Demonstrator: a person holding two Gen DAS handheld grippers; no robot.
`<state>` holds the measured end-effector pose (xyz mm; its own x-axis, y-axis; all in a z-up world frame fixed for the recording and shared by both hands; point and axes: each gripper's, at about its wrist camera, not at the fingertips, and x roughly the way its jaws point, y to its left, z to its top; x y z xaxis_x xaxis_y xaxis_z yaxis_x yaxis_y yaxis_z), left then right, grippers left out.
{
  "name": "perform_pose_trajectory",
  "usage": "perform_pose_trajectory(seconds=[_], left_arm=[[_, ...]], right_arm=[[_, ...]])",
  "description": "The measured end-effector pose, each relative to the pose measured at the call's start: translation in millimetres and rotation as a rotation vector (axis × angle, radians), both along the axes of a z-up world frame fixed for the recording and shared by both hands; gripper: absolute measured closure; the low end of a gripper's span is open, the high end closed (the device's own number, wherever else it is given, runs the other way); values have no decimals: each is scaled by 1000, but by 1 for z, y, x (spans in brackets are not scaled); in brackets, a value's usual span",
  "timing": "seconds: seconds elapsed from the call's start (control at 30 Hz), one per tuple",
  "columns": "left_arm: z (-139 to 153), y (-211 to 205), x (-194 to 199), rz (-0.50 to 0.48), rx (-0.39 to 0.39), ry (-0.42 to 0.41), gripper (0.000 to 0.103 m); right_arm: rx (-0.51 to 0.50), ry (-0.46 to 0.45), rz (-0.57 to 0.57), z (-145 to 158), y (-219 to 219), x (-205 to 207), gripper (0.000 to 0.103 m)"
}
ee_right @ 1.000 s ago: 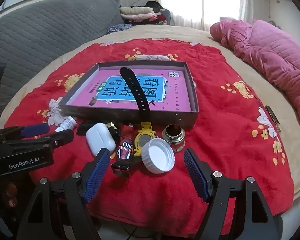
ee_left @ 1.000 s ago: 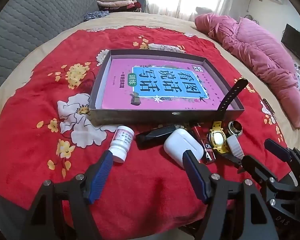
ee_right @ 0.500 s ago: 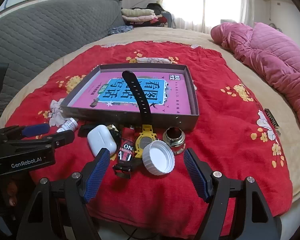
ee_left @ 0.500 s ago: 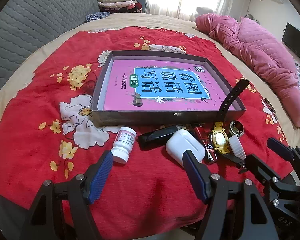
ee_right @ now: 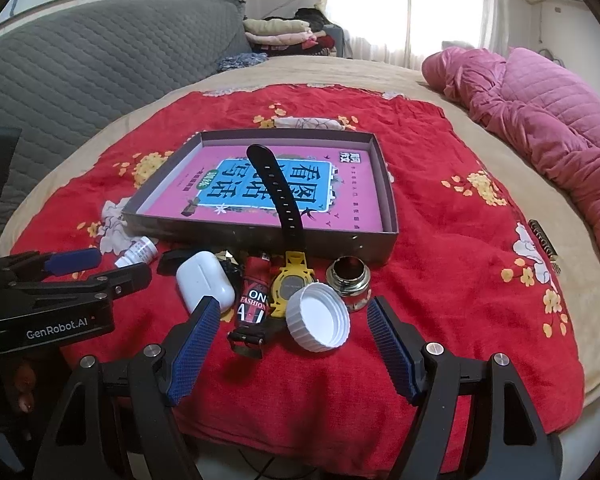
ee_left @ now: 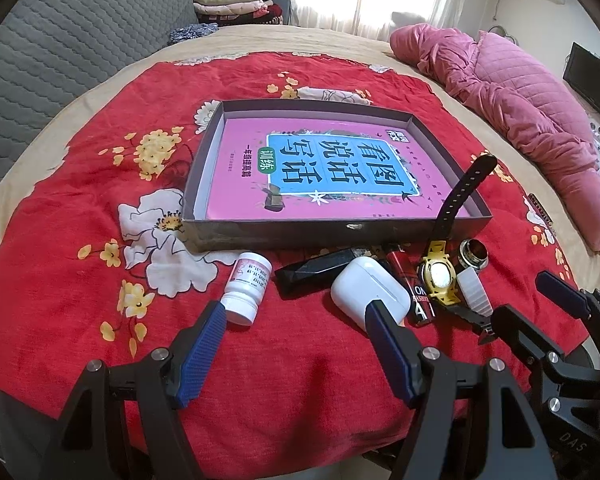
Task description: Organize rigid objects
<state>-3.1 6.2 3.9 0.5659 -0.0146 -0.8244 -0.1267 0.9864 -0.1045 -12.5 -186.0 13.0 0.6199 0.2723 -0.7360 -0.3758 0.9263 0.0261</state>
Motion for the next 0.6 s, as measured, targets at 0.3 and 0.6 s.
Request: perform_pose_trajectory(seconds=[0.3,0.6], left_arm=[[-1,-1,0,0,0,1,32],[-2,-1,0,-1,5,5,32]], right_arm=[[1,-1,2,1,1,0,26],[1,-1,2,0,1,-1,26]])
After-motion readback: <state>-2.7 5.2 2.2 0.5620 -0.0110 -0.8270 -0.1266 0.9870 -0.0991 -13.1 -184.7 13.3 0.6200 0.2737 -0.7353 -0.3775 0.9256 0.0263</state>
